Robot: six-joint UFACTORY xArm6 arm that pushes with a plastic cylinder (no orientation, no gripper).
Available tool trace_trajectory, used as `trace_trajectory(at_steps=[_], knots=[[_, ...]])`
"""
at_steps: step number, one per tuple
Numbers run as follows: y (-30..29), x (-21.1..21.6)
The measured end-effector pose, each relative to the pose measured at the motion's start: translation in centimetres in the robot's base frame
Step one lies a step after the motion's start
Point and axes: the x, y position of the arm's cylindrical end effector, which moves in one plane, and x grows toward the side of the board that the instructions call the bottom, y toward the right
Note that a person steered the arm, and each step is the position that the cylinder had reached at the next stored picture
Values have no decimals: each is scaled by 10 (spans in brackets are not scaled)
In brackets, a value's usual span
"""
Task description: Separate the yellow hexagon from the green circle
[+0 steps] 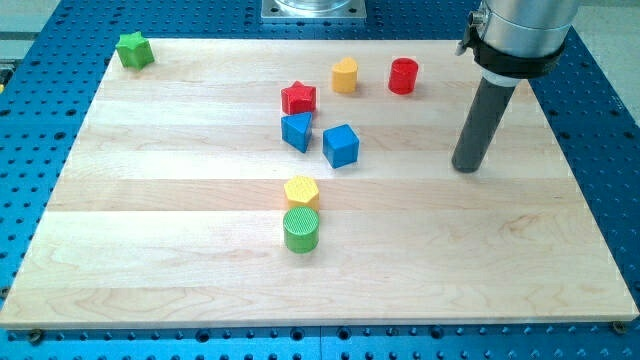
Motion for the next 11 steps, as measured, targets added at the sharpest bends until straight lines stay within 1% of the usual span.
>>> trace_trajectory(at_steps=[3, 4, 5, 6, 7, 8, 9, 10, 11], knots=[[1, 8], [-20, 19], [-73, 55], [-113, 85], [-189, 66], [-222, 51], [-217, 79], [-265, 85], [-279, 67]])
